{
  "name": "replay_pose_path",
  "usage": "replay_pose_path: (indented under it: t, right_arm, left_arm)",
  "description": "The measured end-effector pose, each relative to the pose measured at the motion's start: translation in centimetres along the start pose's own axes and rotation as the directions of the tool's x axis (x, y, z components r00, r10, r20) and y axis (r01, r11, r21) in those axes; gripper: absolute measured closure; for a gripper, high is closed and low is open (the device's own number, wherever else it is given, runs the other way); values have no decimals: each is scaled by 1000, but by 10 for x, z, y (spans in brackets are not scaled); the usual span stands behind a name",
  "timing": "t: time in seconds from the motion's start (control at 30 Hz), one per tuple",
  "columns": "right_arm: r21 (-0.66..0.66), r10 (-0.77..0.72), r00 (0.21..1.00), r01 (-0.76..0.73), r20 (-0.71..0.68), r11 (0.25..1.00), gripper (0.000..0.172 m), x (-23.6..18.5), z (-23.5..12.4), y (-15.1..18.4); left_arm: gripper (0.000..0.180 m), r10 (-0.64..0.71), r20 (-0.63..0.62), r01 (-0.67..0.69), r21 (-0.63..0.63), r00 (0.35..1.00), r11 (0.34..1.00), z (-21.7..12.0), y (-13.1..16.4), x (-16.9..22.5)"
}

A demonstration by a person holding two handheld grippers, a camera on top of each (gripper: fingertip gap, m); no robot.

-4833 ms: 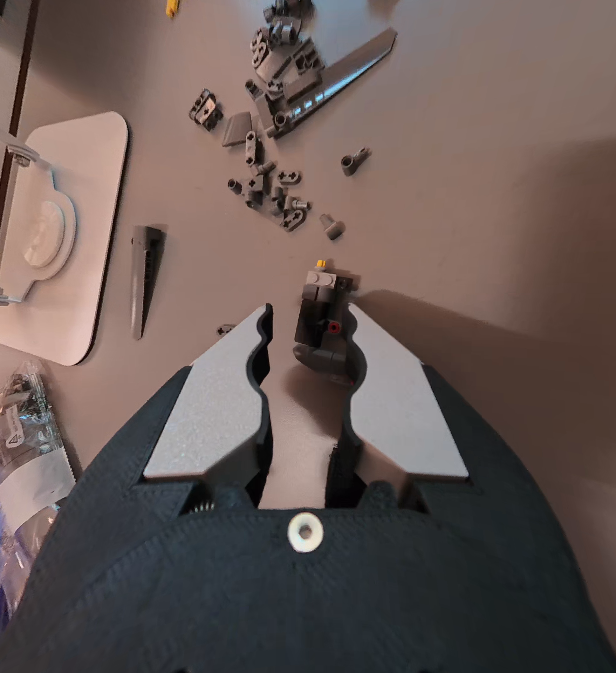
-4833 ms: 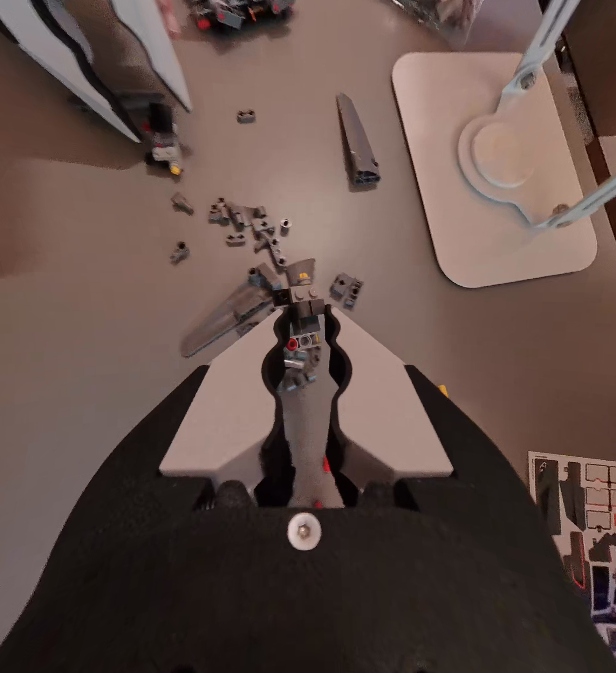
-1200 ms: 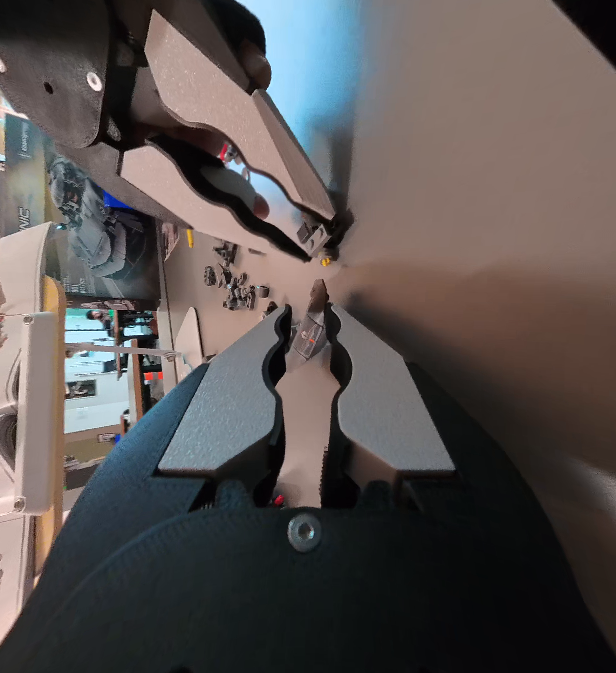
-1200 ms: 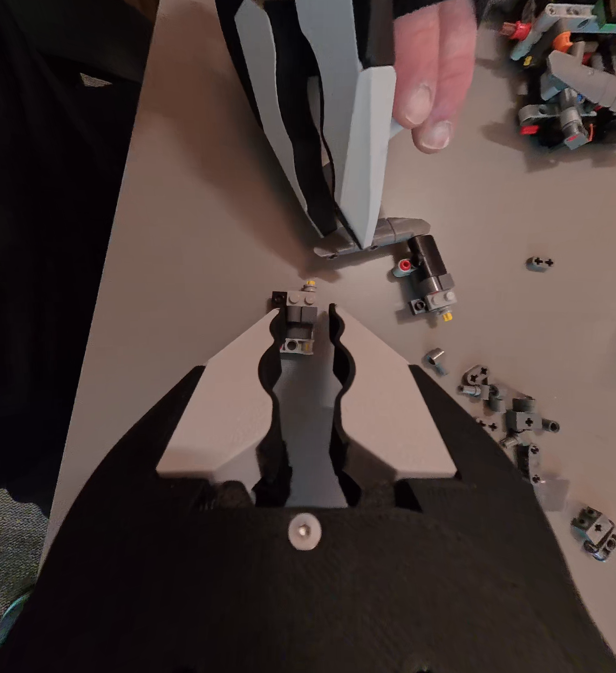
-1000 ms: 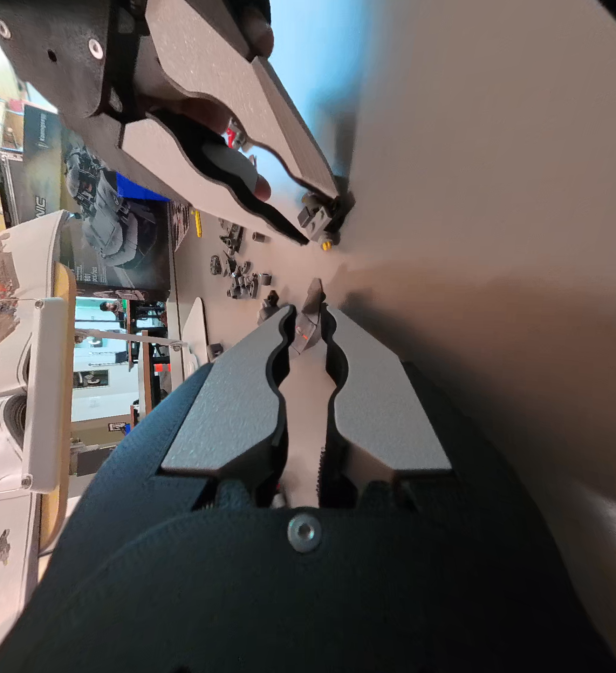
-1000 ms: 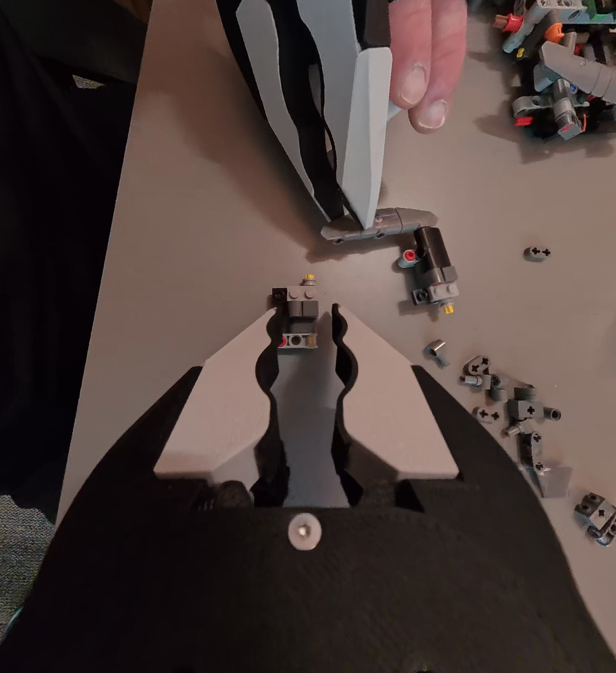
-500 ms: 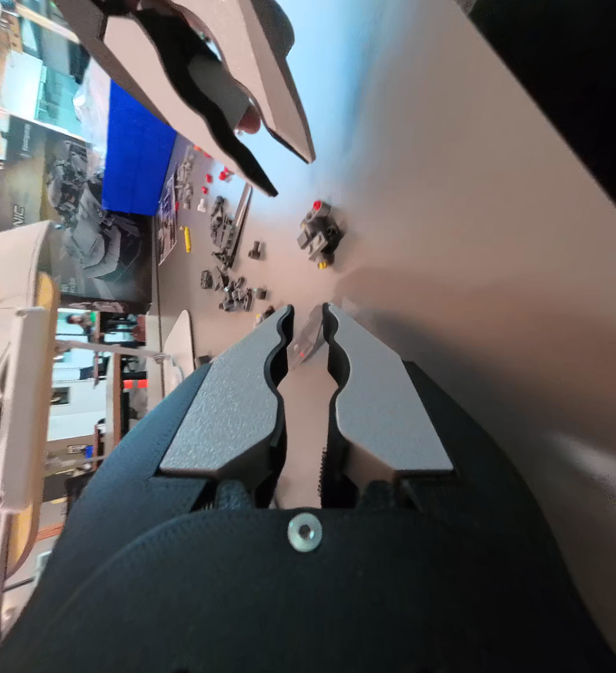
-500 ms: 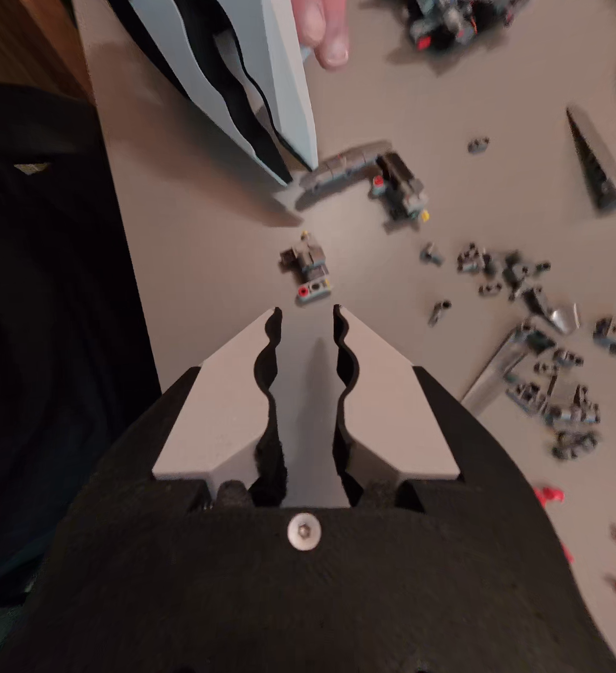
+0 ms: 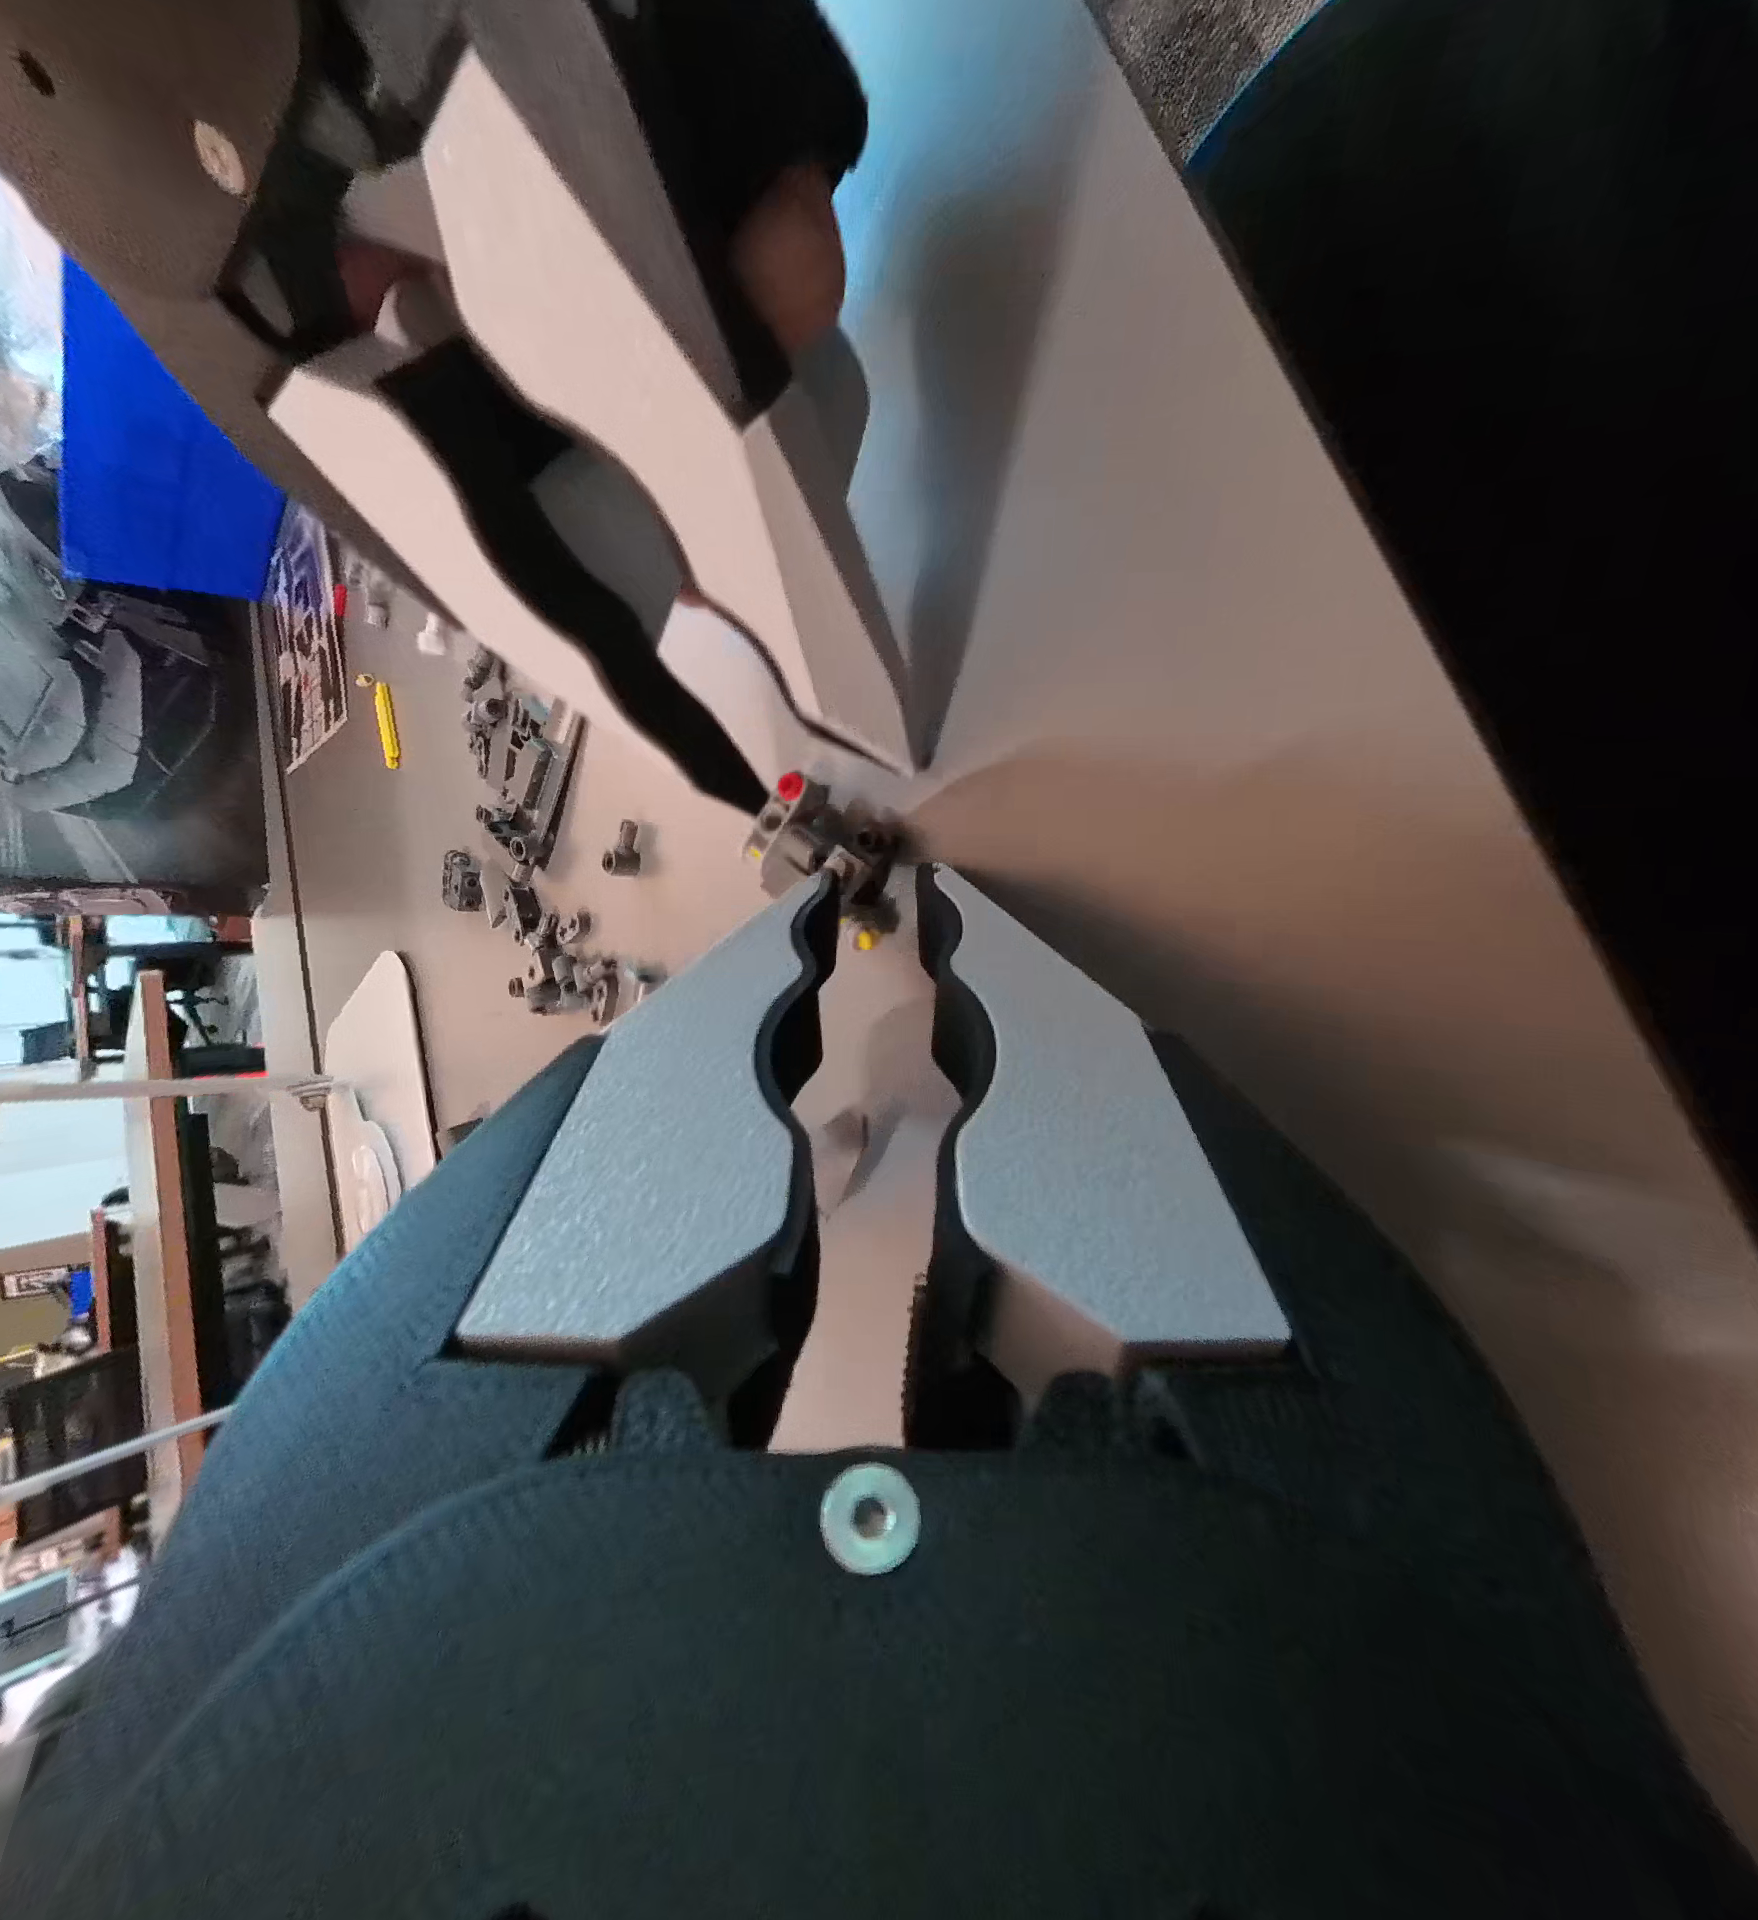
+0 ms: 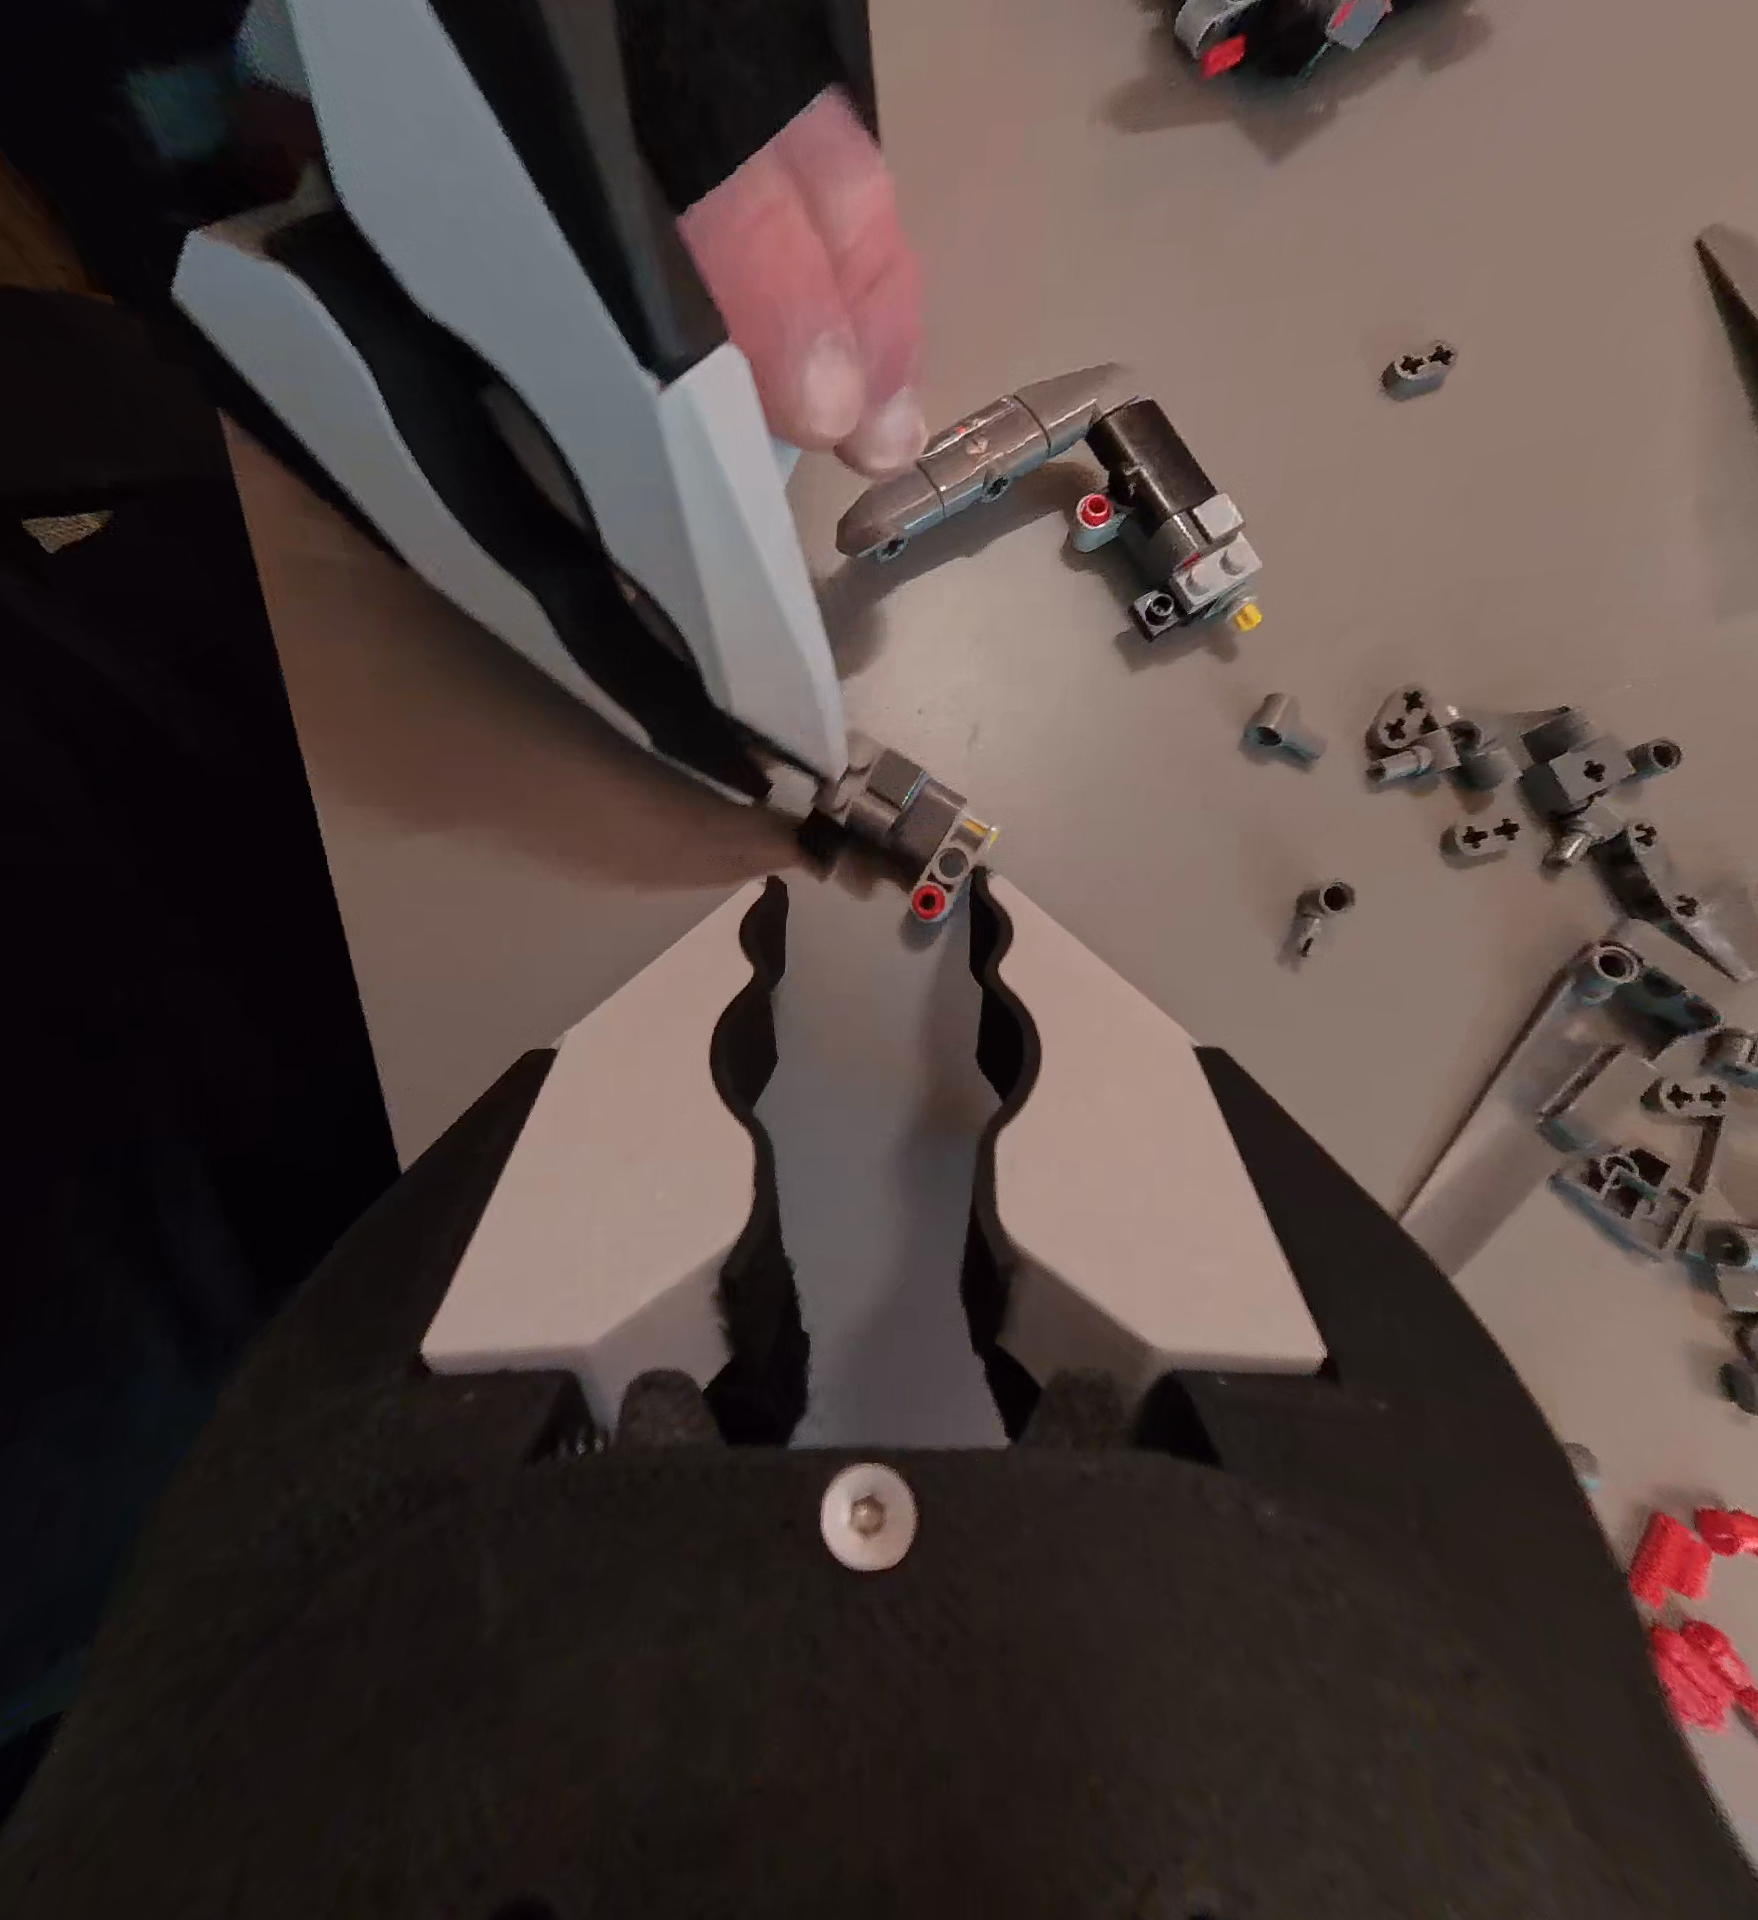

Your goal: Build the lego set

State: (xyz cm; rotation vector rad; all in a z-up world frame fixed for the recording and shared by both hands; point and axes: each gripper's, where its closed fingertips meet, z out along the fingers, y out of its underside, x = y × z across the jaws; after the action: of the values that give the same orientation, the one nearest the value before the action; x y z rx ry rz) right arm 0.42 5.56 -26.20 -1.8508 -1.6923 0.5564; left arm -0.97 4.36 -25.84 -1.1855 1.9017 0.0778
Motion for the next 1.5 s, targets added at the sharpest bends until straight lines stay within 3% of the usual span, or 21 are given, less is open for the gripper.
replay_pose_path:
  t: [0.27,0.47,0.57,0.97,1.33,1.5]
  right_arm:
    - [37,-4,999,3,37,999,134,6,-10,1]
    - [66,-32,999,30,28,997,127,3,-7,-3]
    - [79,-46,998,43,34,996,126,4,-5,-8]
    - [72,-51,997,46,64,996,139,3,6,-9]
    - [68,-40,997,36,70,997,139,4,7,-8]
    - [69,-43,996,37,80,997,140,3,7,-8]
  left_arm:
    - [154,-125,27,124,50,992,991,-11,-15,-18]
    - [144,-238,-107,238,-14,965,971,-3,8,-19]
    - [144,-290,-173,296,13,941,955,0,2,-15]
    - [148,-334,-219,342,-3,917,940,7,2,-10]
    - [147,-329,-214,334,-11,920,943,1,6,-18]
    - [145,-328,-271,333,-27,905,942,-1,8,-14]
